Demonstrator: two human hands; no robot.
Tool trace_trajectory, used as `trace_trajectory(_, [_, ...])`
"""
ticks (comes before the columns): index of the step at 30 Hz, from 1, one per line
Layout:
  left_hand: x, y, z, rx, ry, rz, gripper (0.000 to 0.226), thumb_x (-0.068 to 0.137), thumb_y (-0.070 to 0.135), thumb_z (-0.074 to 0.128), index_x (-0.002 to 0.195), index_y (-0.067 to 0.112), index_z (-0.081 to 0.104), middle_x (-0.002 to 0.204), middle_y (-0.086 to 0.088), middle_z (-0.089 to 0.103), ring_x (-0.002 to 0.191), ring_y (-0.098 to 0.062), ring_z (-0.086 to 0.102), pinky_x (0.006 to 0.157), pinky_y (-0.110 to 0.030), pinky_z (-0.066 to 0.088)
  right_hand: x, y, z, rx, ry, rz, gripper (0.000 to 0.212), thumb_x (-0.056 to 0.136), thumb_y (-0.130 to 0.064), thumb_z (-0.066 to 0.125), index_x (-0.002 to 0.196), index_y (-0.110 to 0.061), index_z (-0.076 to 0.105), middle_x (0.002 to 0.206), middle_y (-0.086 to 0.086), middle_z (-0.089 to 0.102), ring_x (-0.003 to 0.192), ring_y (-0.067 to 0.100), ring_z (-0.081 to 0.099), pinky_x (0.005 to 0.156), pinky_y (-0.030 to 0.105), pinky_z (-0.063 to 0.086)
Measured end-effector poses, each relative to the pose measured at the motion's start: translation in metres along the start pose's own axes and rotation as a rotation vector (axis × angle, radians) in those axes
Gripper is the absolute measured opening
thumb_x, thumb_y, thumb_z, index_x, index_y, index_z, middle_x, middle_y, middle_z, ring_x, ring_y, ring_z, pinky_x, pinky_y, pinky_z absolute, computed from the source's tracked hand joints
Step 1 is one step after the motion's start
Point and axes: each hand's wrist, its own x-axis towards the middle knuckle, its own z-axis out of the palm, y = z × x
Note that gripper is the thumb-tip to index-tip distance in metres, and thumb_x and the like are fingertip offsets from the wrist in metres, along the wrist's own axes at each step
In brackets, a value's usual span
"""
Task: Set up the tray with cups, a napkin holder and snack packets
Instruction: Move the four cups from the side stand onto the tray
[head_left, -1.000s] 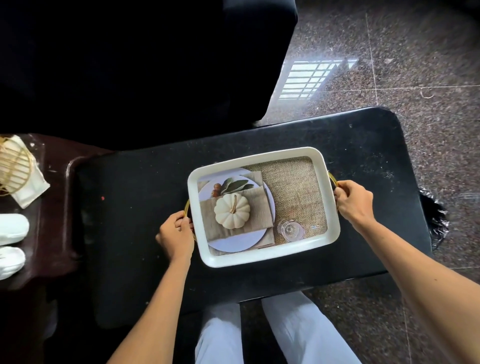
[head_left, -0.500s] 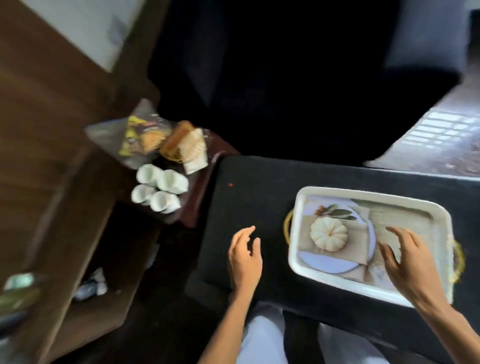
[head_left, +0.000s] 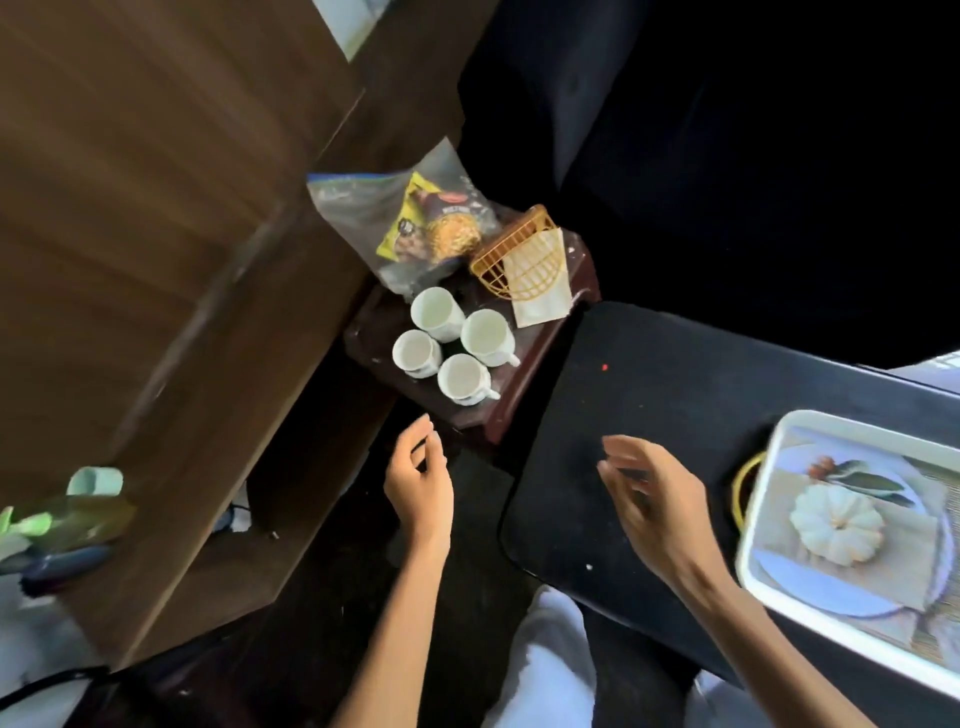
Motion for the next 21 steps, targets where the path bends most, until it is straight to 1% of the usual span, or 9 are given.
trace_trajectory(2, [0.03, -0.003, 0.001, -0.068, -0.023, -0.039, 0.025, 0.104, 0.008, 0.053, 0.126, 0.007, 0.066, 0.128, -0.014, 0.069, 0.116, -0.024, 0.068, 0.098, -0.045, 0.058, 0.021, -0.012, 0.039, 0.041, -0.01, 0.015, 0.02, 0.093, -0.011, 0.069, 0.112, -0.014, 0.069, 0.105, -0.004, 0.069, 0.089, -0.014, 0.064, 0.074, -0.002, 0.046])
trace_trajectory(4, [0.054, -0.009, 0.006, -0.11, -0.064, -0.065, 0.027, 0.104, 0.008, 0.052, 0.127, 0.009, 0.065, 0.129, -0.013, 0.069, 0.117, -0.022, 0.067, 0.097, -0.04, 0.059, 0.043, -0.018, 0.075, 0.054, -0.003, 0.025, 0.019, 0.093, -0.012, 0.069, 0.112, -0.013, 0.069, 0.106, -0.004, 0.07, 0.089, -0.017, 0.063, 0.073, -0.002, 0.045])
trace_trajectory(6, [0.073, -0.015, 0.014, -0.119, -0.11, -0.07, 0.027, 0.105, 0.009, 0.052, 0.127, 0.01, 0.066, 0.13, -0.011, 0.069, 0.116, -0.019, 0.068, 0.097, -0.037, 0.058, 0.063, -0.02, 0.106, 0.053, 0.002, 0.049, 0.021, 0.093, -0.013, 0.068, 0.115, -0.012, 0.067, 0.11, -0.002, 0.069, 0.089, -0.008, 0.066, 0.073, -0.002, 0.046])
trace_trajectory(9, [0.086, -0.025, 0.024, -0.103, -0.158, -0.068, 0.028, 0.105, 0.012, 0.052, 0.128, 0.011, 0.067, 0.126, -0.007, 0.071, 0.118, -0.02, 0.067, 0.104, -0.045, 0.055, 0.085, -0.018, 0.141, 0.03, -0.01, 0.073, 0.027, 0.094, -0.013, 0.066, 0.121, -0.011, 0.064, 0.117, 0.002, 0.065, 0.096, 0.008, 0.066, 0.074, 0.0, 0.048])
trace_trajectory(12, [0.09, -0.031, 0.028, -0.081, -0.192, -0.091, 0.028, 0.105, 0.014, 0.053, 0.129, 0.01, 0.066, 0.108, 0.009, 0.072, 0.108, -0.015, 0.07, 0.104, -0.049, 0.055, 0.095, -0.013, 0.161, 0.008, -0.028, 0.057, 0.027, 0.094, -0.011, 0.065, 0.122, -0.012, 0.064, 0.118, 0.004, 0.066, 0.095, 0.009, 0.067, 0.076, 0.003, 0.051])
trace_trajectory(14, [0.09, -0.034, 0.028, -0.094, -0.211, -0.105, 0.027, 0.105, 0.013, 0.053, 0.128, 0.01, 0.068, 0.1, 0.02, 0.069, 0.099, -0.004, 0.071, 0.101, -0.047, 0.057, 0.097, -0.01, 0.167, 0.018, -0.004, 0.063, 0.023, 0.094, -0.012, 0.066, 0.118, -0.014, 0.066, 0.114, 0.002, 0.069, 0.092, 0.005, 0.068, 0.077, 0.008, 0.054])
trace_trajectory(15, [0.09, -0.034, 0.028, -0.103, -0.217, -0.107, 0.027, 0.105, 0.012, 0.053, 0.127, 0.009, 0.068, 0.099, 0.022, 0.068, 0.096, 0.0, 0.07, 0.1, -0.045, 0.059, 0.098, -0.009, 0.169, 0.02, 0.019, 0.075, 0.019, 0.095, -0.014, 0.066, 0.113, -0.016, 0.068, 0.109, -0.001, 0.071, 0.09, 0.003, 0.069, 0.076, 0.011, 0.055])
trace_trajectory(18, [0.086, -0.029, 0.026, -0.099, -0.211, -0.09, 0.026, 0.104, 0.011, 0.053, 0.126, 0.008, 0.068, 0.099, 0.021, 0.068, 0.091, 0.006, 0.069, 0.098, -0.042, 0.059, 0.1, -0.007, 0.17, 0.035, 0.067, 0.097, 0.003, 0.095, -0.017, 0.067, 0.096, -0.018, 0.07, 0.088, -0.003, 0.074, 0.082, 0.0, 0.068, 0.067, 0.012, 0.054])
trace_trajectory(21, [0.073, -0.027, 0.023, -0.114, -0.185, -0.092, 0.023, 0.104, 0.011, 0.053, 0.121, 0.009, 0.069, 0.102, 0.015, 0.069, 0.087, 0.011, 0.07, 0.096, -0.041, 0.061, 0.095, -0.005, 0.163, 0.051, 0.067, 0.085, 0.005, 0.096, -0.017, 0.065, 0.094, -0.016, 0.07, 0.086, -0.003, 0.075, 0.08, 0.003, 0.069, 0.068, 0.015, 0.055])
